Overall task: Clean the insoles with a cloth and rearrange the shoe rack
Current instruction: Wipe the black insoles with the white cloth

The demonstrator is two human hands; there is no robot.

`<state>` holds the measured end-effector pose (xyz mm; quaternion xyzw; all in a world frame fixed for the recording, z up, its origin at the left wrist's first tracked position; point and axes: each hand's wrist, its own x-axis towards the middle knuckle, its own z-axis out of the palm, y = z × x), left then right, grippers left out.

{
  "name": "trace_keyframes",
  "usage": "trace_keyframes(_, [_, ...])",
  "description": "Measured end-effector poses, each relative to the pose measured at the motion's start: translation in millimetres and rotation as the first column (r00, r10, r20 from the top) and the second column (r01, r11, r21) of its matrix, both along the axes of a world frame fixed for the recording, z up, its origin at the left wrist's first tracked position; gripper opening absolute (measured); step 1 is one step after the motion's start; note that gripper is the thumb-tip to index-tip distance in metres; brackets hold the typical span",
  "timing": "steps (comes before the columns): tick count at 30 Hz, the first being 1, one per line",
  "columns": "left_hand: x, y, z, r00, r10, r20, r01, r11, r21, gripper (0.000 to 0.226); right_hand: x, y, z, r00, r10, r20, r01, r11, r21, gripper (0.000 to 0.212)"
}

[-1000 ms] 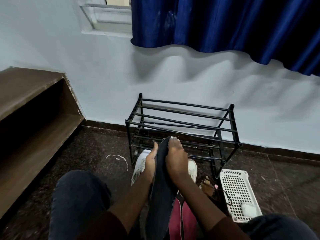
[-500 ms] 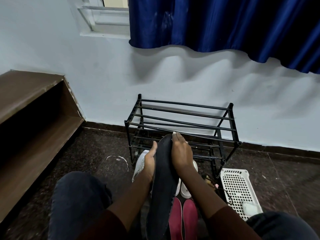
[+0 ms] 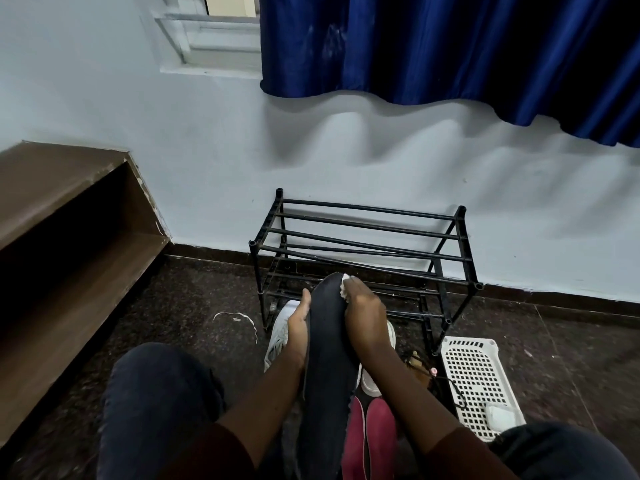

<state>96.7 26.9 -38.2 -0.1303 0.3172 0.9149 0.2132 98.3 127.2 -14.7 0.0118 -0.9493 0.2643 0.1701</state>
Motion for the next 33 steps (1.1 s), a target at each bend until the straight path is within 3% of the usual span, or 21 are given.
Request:
trace_keyframes(6, [-6,-4,6,0.999,-0.040,-0.035,0.039,0.998,-0.045,0.063,9,-10,8,0.994,0.113,-0.012,-0.113,0.993,-0.046,0.021])
trace_keyframes(9, [-13,-8,6,0.998,-0.039,0.042,0.043,0.996,-0.085,0.081,37,-19,7,0.945,0.297,-0.134,-0.310,0.947,-0.084,0.022])
trace_keyframes(12, [-16,-8,8,0.997,-0.010,0.079,0.021,0.989,-0.144,0.082,52,-17,4,0.918,0.346,-0.194,-0.370,0.923,-0.105,0.024])
trace_keyframes(16, [-4,3,16,0.998,-0.022,0.058,0.026,0.997,-0.074,0.055,33,-5,6,0.962,0.255,-0.094,-0.246,0.964,0.100,0.019])
trace_keyframes(18, [6,10,19,1.000,-0.008,0.029,0.010,0.998,-0.065,0.034,14,0,19,0.988,0.149,-0.032,-0.146,0.985,0.091,0.015])
trace_keyframes(21, [7,13,19,1.000,0.007,-0.021,-0.006,0.999,0.047,0.029,-6,-3,29,0.995,0.026,-0.094,-0.014,0.991,0.131,0.019])
trace_keyframes(23, [6,11,27,0.999,0.031,-0.040,-0.029,0.999,0.035,0.037,-6,-11,28,0.989,0.048,-0.140,-0.035,0.994,0.100,0.024])
trace_keyframes(25, [-2,5,28,0.995,0.080,0.052,-0.075,0.994,-0.085,0.023,6,-23,23,0.981,0.140,-0.134,-0.138,0.990,0.024,0.021])
trace_keyframes(28, [-13,-4,29,0.986,0.097,0.136,-0.065,0.972,-0.227,0.049,31,-32,11,0.963,0.234,-0.133,-0.241,0.969,-0.045,0.026])
trace_keyframes(31, [-6,-4,43,0.993,0.070,0.091,-0.040,0.954,-0.296,0.058,54,-31,0,0.946,0.269,-0.182,-0.300,0.938,-0.172,0.030])
trace_keyframes(33, [-1,1,53,0.998,-0.005,0.060,0.022,0.959,-0.284,0.070,64,-29,-2,0.915,0.307,-0.261,-0.353,0.923,-0.150,0.030])
